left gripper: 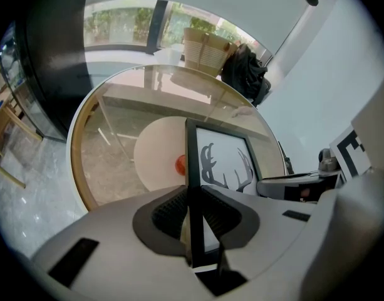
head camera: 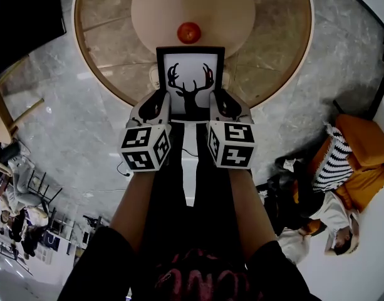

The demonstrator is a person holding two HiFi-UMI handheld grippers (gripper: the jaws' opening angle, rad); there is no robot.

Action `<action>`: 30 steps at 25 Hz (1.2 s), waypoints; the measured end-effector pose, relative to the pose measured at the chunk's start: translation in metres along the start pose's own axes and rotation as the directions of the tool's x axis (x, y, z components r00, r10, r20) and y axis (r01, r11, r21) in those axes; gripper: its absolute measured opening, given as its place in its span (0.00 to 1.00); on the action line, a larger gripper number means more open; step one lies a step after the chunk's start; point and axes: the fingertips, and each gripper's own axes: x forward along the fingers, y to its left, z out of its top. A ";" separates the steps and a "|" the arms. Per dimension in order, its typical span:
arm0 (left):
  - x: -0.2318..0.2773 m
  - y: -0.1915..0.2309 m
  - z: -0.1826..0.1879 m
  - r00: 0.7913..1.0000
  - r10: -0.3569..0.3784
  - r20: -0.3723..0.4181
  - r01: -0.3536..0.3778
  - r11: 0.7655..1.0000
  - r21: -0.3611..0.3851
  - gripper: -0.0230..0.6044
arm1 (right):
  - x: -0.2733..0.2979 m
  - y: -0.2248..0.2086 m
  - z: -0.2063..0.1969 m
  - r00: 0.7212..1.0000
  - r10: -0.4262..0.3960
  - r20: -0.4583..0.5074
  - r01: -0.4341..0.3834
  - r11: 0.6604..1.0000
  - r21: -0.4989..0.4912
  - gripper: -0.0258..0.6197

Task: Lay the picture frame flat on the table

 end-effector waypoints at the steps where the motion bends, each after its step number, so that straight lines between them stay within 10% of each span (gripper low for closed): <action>1: 0.000 0.000 0.000 1.000 0.000 -0.002 0.000 1.000 0.001 0.15 | 0.000 0.000 0.000 1.000 0.002 0.000 -0.002 1.000 0.000 0.17; 30: -0.004 -0.002 -0.004 1.000 -0.004 -0.014 0.004 1.000 0.028 0.15 | -0.007 -0.002 0.003 0.999 -0.001 0.041 0.000 1.000 0.019 0.17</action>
